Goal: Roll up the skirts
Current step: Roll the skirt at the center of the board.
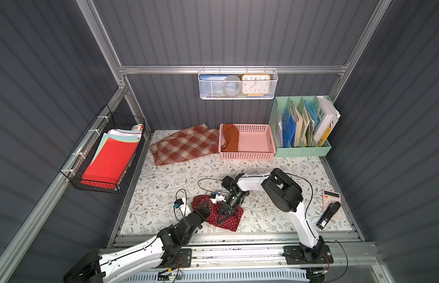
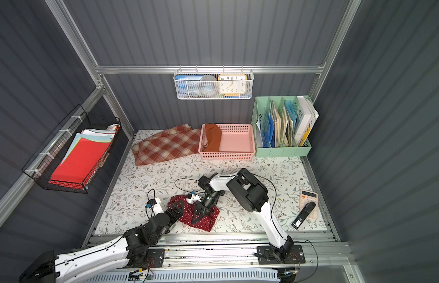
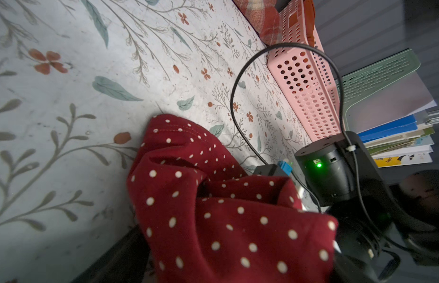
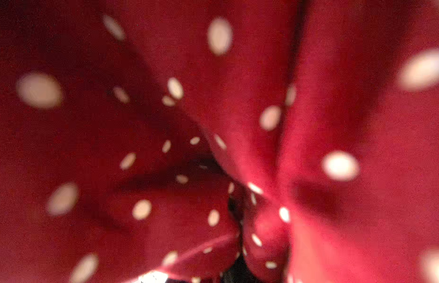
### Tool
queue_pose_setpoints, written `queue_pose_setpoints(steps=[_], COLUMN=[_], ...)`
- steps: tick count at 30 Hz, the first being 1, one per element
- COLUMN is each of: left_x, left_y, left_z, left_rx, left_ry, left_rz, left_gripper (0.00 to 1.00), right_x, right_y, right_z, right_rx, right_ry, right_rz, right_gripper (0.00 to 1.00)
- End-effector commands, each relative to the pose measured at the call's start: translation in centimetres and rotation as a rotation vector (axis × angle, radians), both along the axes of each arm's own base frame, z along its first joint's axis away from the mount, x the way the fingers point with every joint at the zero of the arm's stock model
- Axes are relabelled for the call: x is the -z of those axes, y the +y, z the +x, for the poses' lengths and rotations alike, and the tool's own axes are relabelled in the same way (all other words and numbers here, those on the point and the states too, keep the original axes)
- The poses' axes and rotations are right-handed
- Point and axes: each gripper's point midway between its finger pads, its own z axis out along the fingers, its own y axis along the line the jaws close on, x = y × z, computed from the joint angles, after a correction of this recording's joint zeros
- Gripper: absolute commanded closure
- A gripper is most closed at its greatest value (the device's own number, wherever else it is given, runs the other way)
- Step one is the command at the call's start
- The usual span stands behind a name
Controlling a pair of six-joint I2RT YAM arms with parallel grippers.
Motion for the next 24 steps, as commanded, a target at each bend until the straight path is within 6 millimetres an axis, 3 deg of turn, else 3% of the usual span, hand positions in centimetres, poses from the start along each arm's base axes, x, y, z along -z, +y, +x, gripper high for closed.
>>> queue_pose_setpoints(steps=[1, 3, 7, 9, 11, 13, 19, 24], left_x=[-1.4, -1.1, 0.0, 0.4, 0.7, 0.9, 1.6, 3.0], left_y=[-1.8, -2.1, -1.6, -1.2, -0.9, -0.6, 0.0, 0.0], left_z=[0.8, 0.9, 0.8, 0.8, 0.8, 0.8, 0.8, 0.3], left_rx=[0.04, 0.048, 0.032, 0.023, 0.011, 0.0, -0.049, -0.052], left_ry=[-0.06, -0.06, -0.035, -0.029, -0.023, -0.008, 0.129, 0.208], left_rz=[-0.04, -0.032, 0.005, 0.025, 0.043, 0.073, 0.231, 0.271], left_gripper=[0.09, 0.18, 0.54, 0.64, 0.78, 1.0, 1.0, 1.0], right_x=[5.7, 5.7, 5.7, 5.6, 5.7, 5.1, 1.5, -1.9], right_y=[-3.8, -3.8, -3.9, -3.9, -4.0, -3.9, -4.3, -5.7], right_z=[-2.4, -2.3, -2.1, -2.0, -1.8, -1.6, 0.1, 1.5], right_rx=[-0.062, -0.063, -0.05, -0.049, -0.042, -0.035, 0.035, 0.155], right_ry=[0.019, 0.014, 0.018, 0.019, 0.007, -0.006, -0.202, -0.377], right_rz=[-0.264, -0.263, -0.265, -0.268, -0.283, -0.285, -0.303, -0.334], right_gripper=[0.99, 0.99, 0.99, 0.99, 0.93, 0.88, 0.57, 0.48])
